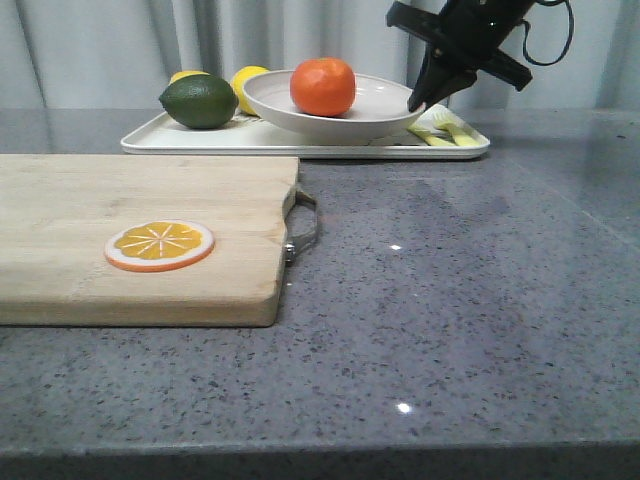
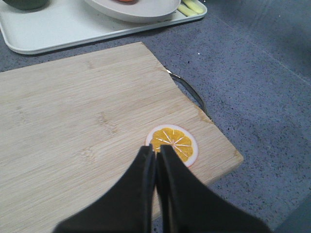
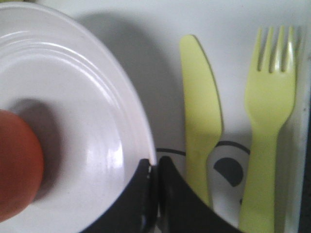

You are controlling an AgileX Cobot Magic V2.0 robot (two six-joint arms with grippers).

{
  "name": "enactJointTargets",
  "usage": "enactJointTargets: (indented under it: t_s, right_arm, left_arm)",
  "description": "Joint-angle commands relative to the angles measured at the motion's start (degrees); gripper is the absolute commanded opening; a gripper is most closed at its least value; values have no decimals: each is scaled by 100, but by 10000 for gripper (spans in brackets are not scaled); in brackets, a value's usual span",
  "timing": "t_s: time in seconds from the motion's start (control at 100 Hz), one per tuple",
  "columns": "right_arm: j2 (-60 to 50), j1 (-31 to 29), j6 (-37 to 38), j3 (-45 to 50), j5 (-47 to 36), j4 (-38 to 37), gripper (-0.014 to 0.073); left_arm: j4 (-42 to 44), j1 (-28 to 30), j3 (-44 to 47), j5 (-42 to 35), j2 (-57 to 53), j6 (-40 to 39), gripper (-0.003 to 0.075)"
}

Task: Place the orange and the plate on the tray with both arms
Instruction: 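Lift the plate with the right gripper and carry it over the tray, then lower the plate onto the tray, open the right gripper, withdraw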

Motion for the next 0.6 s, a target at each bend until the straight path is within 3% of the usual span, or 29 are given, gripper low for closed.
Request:
enactJointTargets:
  t_s: [0.0,0.49,0.59]
  right_arm:
    - [-360,-15,-48,-243,-301,262,-60]
    - [-133,-15,-48,-243,-458,257,-56]
    - [-133,-15,-55,-243,-502,257,1]
  left_arm:
    - [-74,32,-153,-409,-16,0,-19]
    - [-74,32,-153,-409,-16,0,-19]
    - [-74,32,-153,-409,-16,0,-19]
